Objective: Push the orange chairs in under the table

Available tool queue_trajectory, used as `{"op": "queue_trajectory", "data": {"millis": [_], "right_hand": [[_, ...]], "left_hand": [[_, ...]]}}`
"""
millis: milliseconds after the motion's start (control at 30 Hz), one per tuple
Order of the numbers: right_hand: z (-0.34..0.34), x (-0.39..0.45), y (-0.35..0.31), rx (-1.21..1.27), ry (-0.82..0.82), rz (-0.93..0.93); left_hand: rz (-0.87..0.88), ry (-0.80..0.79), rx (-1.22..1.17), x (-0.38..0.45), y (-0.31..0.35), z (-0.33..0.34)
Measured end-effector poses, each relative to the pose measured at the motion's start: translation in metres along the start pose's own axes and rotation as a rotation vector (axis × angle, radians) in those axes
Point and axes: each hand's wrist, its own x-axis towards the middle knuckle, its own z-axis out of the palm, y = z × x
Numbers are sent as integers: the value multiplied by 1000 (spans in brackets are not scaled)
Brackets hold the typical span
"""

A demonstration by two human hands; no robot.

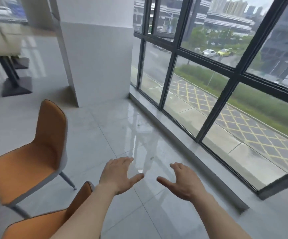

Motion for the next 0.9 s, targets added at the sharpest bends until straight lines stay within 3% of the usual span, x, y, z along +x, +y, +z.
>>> {"op": "queue_trajectory", "data": {"millis": [233,467,667,900], "right_hand": [[-28,150,-34,-104,-122,-351],[-8,223,-148,-211,-230,-739],[33,229,-251,-333,-301,-1058],[84,175,-334,-427,-421,-1422]], "left_hand": [[-363,116,-48,40,-28,-23],[-706,231,-91,5,-88,-29],[-1024,380,-129,-58,-129,-19],[-1373,426,-196,-147,-112,23]]}}
